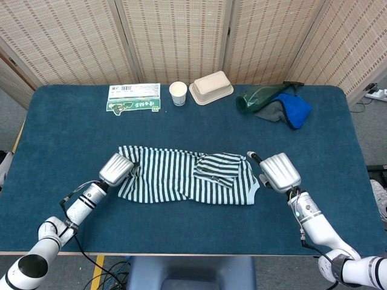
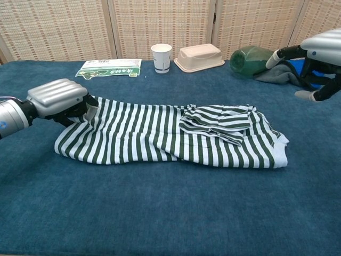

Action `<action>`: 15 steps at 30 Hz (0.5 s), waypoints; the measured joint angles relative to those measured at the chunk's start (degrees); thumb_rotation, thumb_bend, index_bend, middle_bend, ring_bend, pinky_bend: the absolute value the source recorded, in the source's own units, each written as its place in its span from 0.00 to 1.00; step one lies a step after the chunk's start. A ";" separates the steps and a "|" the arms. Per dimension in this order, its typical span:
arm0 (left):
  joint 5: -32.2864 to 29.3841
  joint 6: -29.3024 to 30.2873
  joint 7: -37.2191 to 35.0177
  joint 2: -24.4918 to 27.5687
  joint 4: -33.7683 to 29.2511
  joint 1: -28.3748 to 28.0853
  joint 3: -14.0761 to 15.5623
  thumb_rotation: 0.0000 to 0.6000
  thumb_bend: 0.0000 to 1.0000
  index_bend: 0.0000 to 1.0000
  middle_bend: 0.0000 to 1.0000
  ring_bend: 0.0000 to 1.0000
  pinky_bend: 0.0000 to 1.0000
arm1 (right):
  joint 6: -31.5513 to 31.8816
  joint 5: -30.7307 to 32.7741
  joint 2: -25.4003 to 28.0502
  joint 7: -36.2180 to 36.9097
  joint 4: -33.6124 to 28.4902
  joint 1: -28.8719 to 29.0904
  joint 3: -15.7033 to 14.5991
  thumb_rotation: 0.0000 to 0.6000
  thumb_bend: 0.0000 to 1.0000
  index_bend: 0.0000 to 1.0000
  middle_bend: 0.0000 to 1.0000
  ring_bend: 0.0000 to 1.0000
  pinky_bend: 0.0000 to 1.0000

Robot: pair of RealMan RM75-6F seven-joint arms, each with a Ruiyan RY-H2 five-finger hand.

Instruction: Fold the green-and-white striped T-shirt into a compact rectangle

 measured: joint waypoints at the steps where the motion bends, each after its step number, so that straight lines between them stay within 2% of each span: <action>1: -0.06 0.02 0.61 0.20 -0.04 0.09 -0.03 1.00 0.61 0.73 0.95 0.85 0.85 | 0.03 -0.15 -0.02 0.16 0.00 -0.08 0.00 1.00 0.37 0.16 0.89 1.00 1.00; 5: -0.79 -0.04 2.43 2.04 -1.89 0.87 -0.43 1.00 0.62 0.73 0.95 0.85 0.85 | 0.19 -0.67 0.00 0.41 -0.10 -0.34 -0.07 1.00 0.37 0.16 0.89 1.00 1.00; 15: -3.43 -1.34 5.12 10.24 -11.16 4.45 -1.21 1.00 0.62 0.74 0.95 0.85 0.85 | 0.90 -2.45 -0.06 0.94 -0.73 -1.10 -0.36 1.00 0.37 0.16 0.89 1.00 1.00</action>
